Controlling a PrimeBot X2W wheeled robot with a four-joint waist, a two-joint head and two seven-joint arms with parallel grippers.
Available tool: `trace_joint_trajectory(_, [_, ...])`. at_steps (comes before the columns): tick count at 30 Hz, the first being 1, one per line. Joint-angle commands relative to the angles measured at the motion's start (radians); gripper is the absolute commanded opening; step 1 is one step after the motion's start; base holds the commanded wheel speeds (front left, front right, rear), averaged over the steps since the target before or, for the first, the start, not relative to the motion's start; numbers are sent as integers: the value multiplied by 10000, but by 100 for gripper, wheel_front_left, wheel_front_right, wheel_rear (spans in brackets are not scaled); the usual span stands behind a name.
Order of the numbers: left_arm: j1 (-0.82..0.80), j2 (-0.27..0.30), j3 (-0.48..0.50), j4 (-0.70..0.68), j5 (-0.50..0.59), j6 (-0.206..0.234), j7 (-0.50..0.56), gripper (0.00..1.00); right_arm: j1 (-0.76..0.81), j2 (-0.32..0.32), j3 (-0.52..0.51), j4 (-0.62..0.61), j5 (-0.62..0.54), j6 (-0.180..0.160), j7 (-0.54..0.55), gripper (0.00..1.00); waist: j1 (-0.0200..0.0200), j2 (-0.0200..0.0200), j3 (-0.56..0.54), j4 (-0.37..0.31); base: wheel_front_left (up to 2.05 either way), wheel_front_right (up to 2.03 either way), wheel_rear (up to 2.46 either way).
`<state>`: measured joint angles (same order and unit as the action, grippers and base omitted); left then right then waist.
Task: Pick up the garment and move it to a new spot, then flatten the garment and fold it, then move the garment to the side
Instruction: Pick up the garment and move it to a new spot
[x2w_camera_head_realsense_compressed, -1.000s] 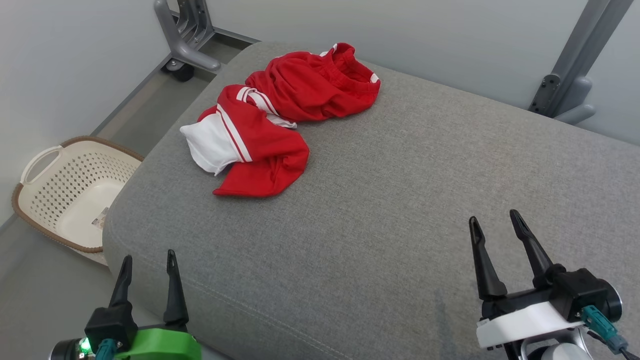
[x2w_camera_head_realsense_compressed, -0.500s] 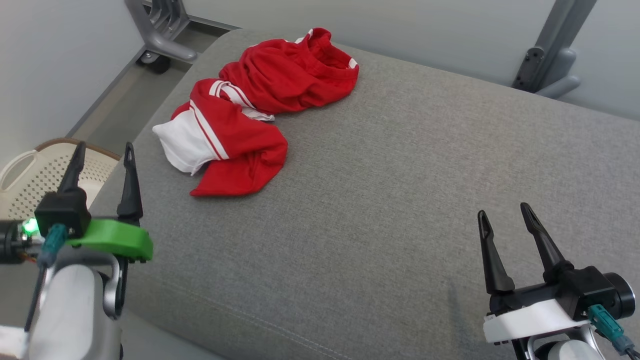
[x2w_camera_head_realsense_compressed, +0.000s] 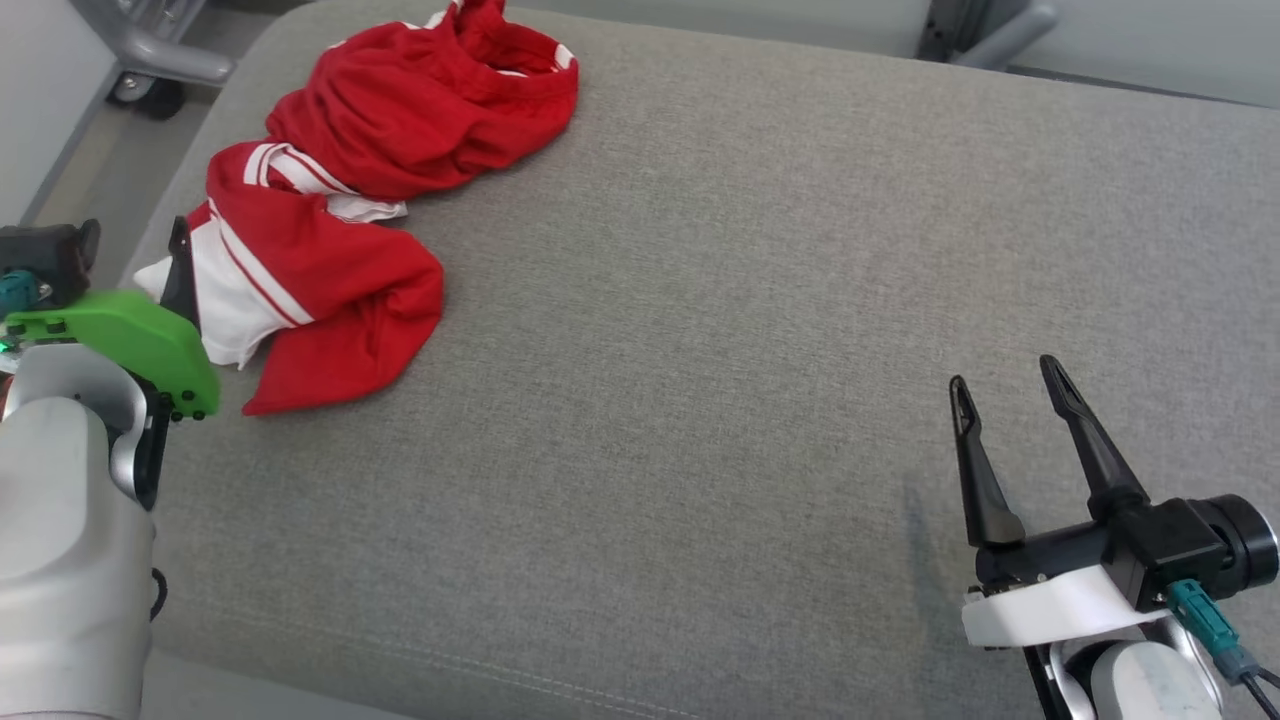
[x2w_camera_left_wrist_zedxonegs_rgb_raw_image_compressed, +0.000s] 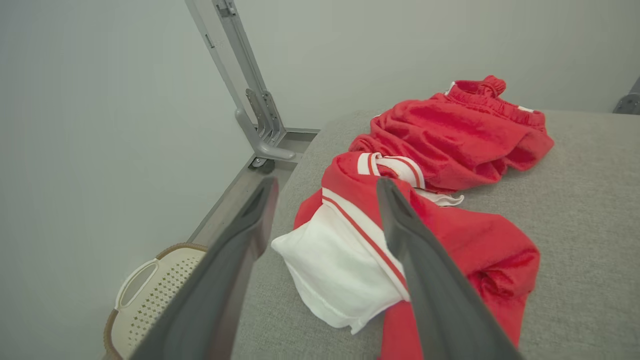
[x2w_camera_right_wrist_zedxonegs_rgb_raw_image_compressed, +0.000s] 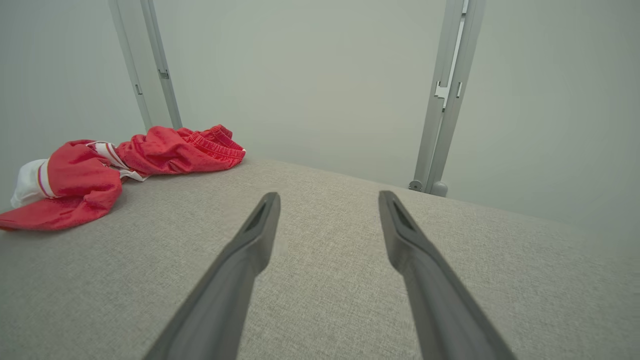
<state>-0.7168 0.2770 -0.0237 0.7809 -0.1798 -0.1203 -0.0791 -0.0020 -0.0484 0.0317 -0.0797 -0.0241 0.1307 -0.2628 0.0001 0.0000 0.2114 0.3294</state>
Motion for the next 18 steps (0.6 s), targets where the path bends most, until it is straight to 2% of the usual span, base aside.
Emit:
trace_joint_trajectory(1, [-402, 231, -46, 547, -74, -37, 98, 100, -235, -38, -24, -128, -152, 1, -27, 100, -1, 0, 906, -891, 0, 0, 0])
trace_joint_trajectory(7, [-980, 537, 10, 1999, -425, -76, 275, 100, -493, -35, -44, -286, -238, 1, -27, 100, -1, 0, 1594, -1375, 0, 0, 0])
trace_joint_trajectory(18, [-1568, 516, -103, 3502, -761, -90, 331, 100, -725, -34, 10, -383, -281, 1, -26, 100, -1, 0, 2171, -1668, 0, 0, 0])
